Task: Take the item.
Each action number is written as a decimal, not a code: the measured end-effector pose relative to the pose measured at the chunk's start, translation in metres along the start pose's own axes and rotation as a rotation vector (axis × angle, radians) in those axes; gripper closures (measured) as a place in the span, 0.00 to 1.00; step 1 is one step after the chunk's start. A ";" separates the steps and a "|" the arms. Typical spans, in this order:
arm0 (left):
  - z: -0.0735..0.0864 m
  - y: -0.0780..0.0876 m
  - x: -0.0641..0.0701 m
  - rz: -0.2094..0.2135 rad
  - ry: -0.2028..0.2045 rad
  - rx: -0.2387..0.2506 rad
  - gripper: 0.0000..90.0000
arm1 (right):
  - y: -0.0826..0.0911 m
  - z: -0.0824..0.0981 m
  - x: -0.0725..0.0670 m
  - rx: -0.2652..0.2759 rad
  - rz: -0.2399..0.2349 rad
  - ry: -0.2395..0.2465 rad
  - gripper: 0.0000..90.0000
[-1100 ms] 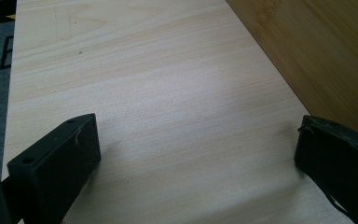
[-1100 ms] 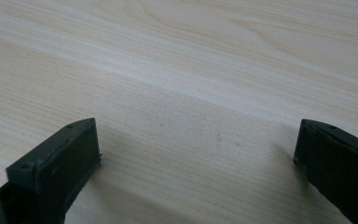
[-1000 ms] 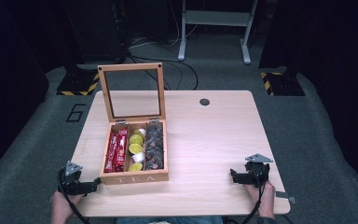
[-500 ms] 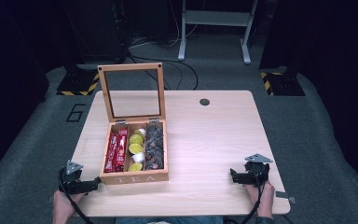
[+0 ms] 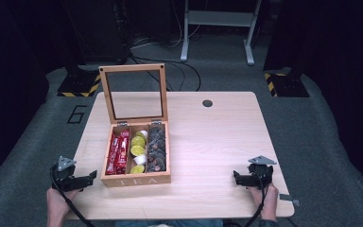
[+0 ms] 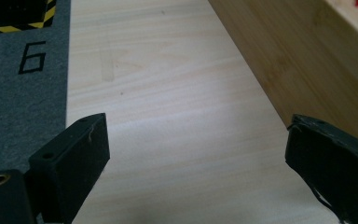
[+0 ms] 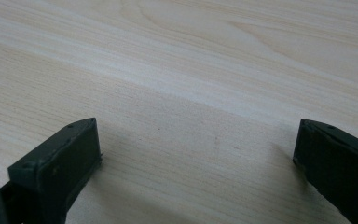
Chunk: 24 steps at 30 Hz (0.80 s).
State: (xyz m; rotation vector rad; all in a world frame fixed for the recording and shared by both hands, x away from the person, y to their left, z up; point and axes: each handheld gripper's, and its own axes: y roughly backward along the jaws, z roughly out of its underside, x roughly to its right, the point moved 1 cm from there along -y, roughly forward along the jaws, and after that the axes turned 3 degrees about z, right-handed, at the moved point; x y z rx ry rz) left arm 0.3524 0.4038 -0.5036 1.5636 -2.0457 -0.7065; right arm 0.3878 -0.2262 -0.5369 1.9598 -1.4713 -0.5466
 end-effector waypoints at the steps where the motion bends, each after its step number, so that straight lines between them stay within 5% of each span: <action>1: -0.002 0.001 0.000 0.002 0.011 0.002 0.07 | 0.000 0.000 0.000 0.001 -0.003 -0.003 0.00; 14: -0.039 0.023 0.024 0.033 -0.065 0.050 0.08 | 0.000 0.000 0.001 -0.001 -0.004 0.005 0.01; 24: -0.060 0.020 0.045 0.075 -0.120 0.057 0.09 | 0.000 0.000 0.000 0.000 -0.005 0.002 0.01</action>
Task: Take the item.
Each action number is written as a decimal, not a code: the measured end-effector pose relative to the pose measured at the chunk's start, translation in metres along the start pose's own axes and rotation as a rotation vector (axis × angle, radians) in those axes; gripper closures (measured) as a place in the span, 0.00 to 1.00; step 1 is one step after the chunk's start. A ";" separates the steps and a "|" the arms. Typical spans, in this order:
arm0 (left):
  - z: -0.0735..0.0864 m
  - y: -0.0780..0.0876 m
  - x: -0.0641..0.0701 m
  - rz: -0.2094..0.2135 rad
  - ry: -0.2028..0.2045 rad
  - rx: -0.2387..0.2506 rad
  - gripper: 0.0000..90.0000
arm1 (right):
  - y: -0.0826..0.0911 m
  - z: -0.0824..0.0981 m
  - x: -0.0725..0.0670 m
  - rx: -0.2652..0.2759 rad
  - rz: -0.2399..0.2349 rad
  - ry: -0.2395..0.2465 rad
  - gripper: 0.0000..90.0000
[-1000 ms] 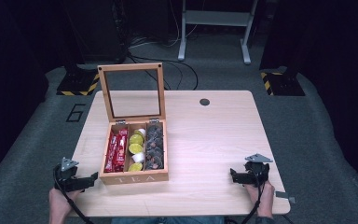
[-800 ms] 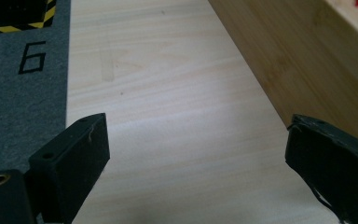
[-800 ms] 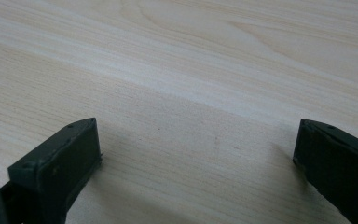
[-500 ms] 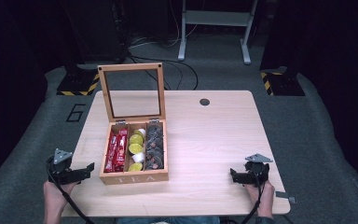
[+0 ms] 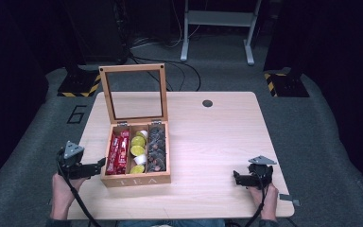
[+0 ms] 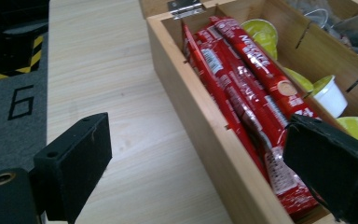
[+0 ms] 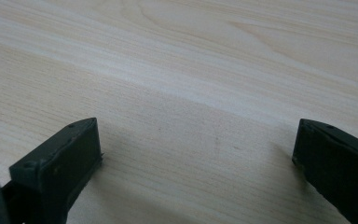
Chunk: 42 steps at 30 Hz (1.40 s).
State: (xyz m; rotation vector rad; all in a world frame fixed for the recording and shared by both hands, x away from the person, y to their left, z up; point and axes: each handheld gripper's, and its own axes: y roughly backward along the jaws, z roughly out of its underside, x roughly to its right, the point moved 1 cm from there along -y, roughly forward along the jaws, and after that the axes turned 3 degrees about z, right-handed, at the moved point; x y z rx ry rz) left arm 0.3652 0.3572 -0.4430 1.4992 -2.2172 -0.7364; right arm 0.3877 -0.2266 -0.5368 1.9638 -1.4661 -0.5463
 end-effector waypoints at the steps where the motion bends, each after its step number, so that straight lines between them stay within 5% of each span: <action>1: -0.002 -0.001 0.002 0.006 -0.004 -0.001 0.09 | 0.000 0.000 0.000 0.001 0.000 0.000 0.01; 18: -0.025 -0.032 0.031 0.101 -0.076 -0.035 0.32 | 0.000 0.000 -0.001 0.005 -0.001 0.001 0.02; 28: -0.032 -0.045 0.034 0.108 -0.069 -0.062 0.42 | 0.000 0.000 0.000 0.003 0.000 0.007 0.02; 42: -0.040 -0.063 0.041 0.044 -0.080 -0.102 0.49 | 0.000 0.000 0.000 0.004 0.001 0.006 0.02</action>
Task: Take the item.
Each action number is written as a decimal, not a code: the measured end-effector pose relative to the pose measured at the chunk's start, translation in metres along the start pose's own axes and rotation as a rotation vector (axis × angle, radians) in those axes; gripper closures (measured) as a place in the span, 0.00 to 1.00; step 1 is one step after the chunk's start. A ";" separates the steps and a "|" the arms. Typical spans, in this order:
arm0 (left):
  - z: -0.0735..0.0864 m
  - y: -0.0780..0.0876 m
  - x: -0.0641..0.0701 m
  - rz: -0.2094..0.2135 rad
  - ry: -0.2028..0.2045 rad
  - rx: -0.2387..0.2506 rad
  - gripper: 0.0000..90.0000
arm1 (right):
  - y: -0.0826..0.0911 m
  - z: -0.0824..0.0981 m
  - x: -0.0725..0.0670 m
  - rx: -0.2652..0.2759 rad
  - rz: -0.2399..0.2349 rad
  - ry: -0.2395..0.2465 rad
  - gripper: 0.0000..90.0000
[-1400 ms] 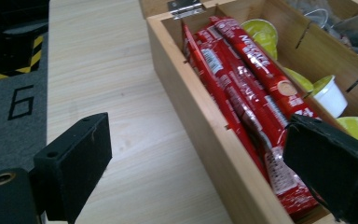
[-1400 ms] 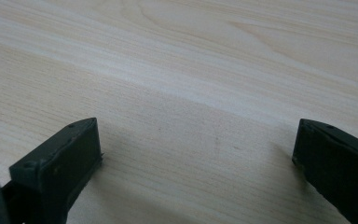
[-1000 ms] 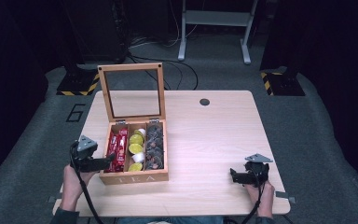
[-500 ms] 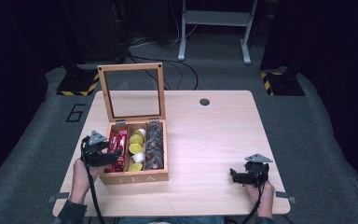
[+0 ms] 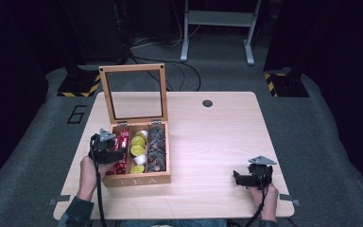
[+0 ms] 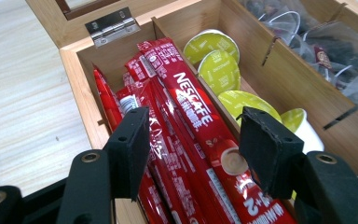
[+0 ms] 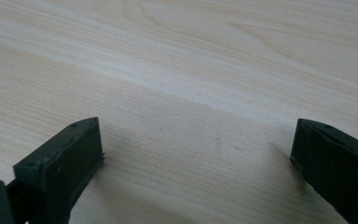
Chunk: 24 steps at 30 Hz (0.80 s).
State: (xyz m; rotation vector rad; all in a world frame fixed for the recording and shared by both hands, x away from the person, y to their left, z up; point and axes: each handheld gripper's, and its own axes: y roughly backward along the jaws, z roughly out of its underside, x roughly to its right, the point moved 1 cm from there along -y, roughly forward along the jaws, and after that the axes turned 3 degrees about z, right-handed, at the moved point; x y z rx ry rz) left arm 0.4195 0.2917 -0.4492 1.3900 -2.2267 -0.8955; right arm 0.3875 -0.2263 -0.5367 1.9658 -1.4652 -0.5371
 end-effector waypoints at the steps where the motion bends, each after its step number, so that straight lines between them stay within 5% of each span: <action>1: 0.000 -0.001 0.001 -0.006 -0.003 -0.005 0.49 | 0.000 0.000 0.000 0.000 0.000 0.001 0.02; 24: -0.003 -0.010 0.001 -0.064 0.023 -0.044 0.73 | 0.000 0.000 0.000 0.000 0.005 -0.008 0.02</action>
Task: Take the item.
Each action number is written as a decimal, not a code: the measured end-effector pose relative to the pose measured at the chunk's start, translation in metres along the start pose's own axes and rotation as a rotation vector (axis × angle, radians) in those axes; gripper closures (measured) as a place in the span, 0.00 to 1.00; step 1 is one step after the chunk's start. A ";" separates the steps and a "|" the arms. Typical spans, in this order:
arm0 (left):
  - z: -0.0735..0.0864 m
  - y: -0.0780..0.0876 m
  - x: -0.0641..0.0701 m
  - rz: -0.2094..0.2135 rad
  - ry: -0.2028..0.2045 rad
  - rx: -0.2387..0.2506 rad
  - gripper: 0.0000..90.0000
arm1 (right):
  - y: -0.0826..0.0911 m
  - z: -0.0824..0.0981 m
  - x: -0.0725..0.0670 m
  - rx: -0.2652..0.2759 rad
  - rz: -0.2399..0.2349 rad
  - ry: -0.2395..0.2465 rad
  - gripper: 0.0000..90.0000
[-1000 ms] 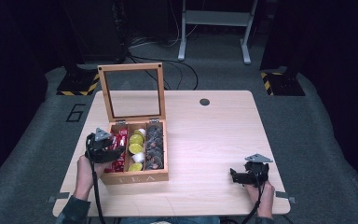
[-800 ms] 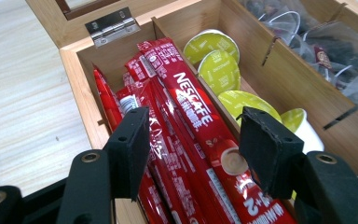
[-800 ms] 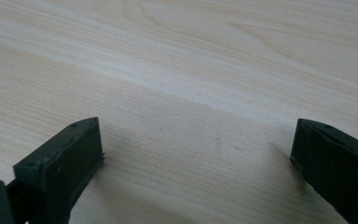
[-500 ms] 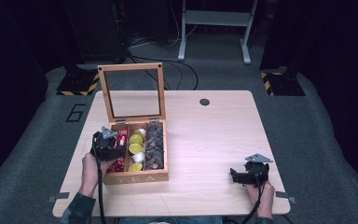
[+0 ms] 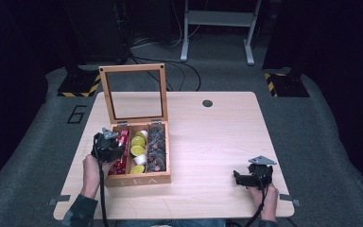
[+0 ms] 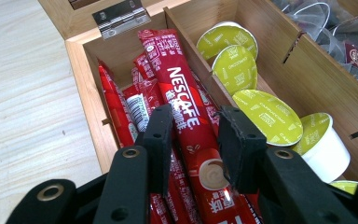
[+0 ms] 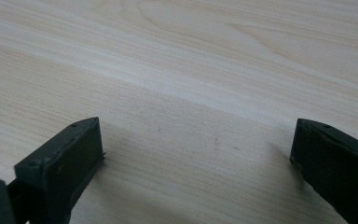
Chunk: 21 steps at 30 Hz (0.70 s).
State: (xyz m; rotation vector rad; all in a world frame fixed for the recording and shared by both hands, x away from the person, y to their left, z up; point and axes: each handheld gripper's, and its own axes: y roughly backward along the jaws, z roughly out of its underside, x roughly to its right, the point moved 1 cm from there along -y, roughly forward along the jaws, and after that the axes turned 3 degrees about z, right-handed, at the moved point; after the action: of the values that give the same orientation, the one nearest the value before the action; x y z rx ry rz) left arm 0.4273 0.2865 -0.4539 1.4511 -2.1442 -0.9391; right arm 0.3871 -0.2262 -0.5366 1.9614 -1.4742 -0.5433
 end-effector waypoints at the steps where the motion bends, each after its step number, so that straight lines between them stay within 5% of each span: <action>1: 0.000 0.000 0.000 0.000 0.000 0.000 0.74 | 0.000 0.000 0.000 0.000 0.000 0.000 0.02; 21: 0.000 -0.006 0.004 0.024 0.011 -0.030 0.72 | 0.000 0.000 0.000 0.000 0.000 -0.001 0.02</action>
State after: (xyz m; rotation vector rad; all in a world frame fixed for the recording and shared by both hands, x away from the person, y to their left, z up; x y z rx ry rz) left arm 0.4294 0.2816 -0.4582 1.4105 -2.1256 -0.9480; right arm 0.3871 -0.2262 -0.5366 1.9616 -1.4742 -0.5444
